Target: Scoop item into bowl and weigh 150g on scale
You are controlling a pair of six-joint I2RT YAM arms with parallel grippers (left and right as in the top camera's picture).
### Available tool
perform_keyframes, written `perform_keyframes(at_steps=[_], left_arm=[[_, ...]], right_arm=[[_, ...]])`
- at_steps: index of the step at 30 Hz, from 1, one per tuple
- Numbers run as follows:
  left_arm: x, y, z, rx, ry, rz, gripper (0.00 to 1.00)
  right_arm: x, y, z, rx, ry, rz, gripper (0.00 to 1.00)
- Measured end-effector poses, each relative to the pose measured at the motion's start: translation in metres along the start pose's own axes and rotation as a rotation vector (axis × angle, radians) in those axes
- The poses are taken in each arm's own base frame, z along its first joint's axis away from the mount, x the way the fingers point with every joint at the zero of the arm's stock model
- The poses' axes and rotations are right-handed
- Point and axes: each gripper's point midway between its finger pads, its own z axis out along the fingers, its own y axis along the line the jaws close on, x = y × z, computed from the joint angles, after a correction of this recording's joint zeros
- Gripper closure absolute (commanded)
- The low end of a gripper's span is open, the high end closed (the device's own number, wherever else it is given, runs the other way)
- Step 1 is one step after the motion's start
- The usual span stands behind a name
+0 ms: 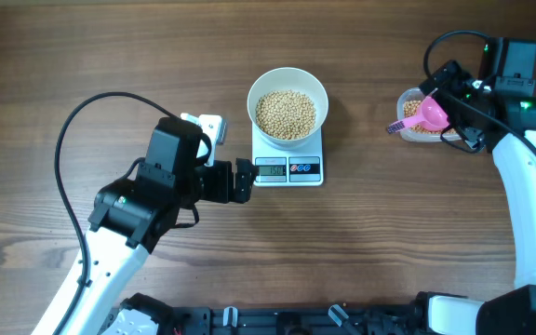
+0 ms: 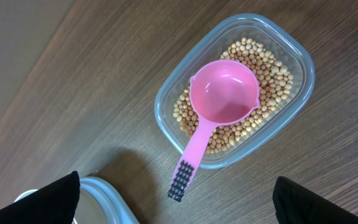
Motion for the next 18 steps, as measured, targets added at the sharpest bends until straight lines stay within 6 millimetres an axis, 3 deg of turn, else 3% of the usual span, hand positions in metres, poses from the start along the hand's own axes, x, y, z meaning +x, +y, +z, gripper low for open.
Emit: perform_keyframes(at_steps=[18], left_arm=[[0.0,0.0001,0.0,0.0,0.0,0.0,0.0]], right_arm=[[-0.0025,0.0022,-0.0019,-0.01,-0.012,-0.015,0.0]])
